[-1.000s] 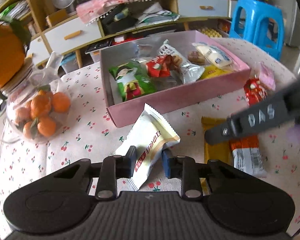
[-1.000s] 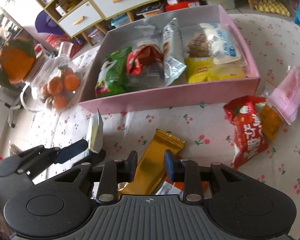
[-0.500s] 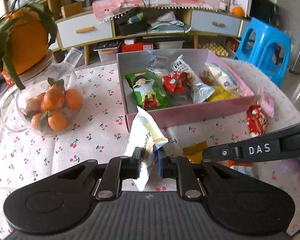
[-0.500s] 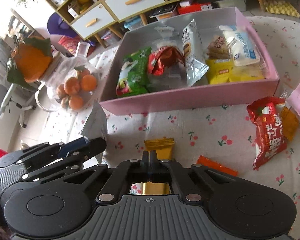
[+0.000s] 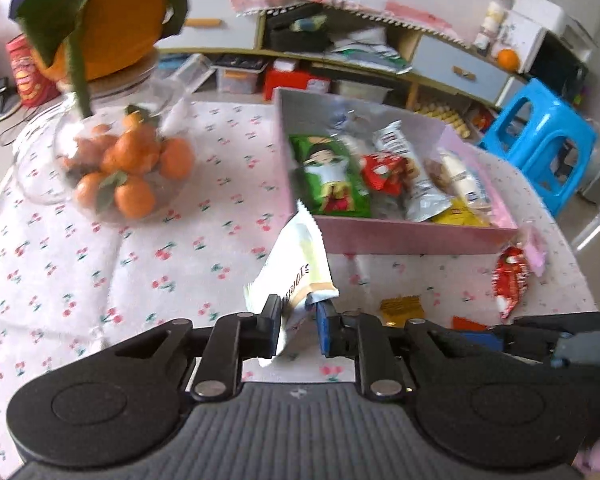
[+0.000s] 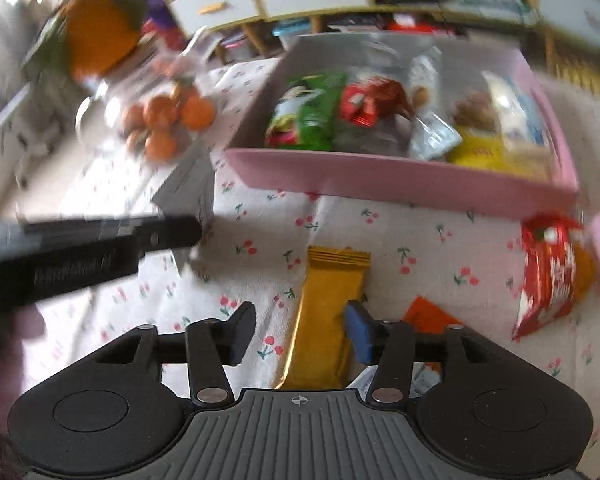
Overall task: Organize snacks
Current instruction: 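Lift both held packets off the tablecloth toward the pink box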
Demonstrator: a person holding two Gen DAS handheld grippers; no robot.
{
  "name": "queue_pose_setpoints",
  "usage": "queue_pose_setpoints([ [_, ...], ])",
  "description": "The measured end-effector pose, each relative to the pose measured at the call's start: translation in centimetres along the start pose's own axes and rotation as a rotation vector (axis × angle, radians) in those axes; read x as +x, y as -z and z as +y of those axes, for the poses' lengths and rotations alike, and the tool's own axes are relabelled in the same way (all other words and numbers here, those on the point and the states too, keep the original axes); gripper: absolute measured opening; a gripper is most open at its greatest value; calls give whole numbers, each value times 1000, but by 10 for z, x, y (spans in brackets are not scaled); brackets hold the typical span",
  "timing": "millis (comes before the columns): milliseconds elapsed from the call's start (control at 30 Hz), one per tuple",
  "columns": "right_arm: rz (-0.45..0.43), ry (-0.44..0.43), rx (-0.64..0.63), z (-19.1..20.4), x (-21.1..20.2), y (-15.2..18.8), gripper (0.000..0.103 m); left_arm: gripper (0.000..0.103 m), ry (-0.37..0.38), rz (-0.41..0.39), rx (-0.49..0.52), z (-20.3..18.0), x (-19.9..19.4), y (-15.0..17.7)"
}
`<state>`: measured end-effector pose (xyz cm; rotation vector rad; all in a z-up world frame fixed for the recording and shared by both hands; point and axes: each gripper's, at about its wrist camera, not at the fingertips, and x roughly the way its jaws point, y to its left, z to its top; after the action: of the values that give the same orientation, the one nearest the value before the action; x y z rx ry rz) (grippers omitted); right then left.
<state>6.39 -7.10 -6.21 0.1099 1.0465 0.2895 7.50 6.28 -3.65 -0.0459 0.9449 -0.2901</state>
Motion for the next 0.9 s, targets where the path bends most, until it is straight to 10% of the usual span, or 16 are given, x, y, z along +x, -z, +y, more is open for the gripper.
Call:
queue_pose_setpoints([
  [200, 16, 86, -56, 4, 7, 4, 49, 31, 8, -13, -7, 10, -3, 2],
  [333, 13, 94, -24, -7, 8, 4, 28, 44, 16, -23, 10, 8, 5, 4],
  [533, 24, 57, 46, -15, 5, 2, 27, 43, -17, -15, 68, -1, 20, 5],
  [900, 11, 15, 157, -34, -14, -7, 27, 82, -13, 24, 148, -16, 38, 5],
])
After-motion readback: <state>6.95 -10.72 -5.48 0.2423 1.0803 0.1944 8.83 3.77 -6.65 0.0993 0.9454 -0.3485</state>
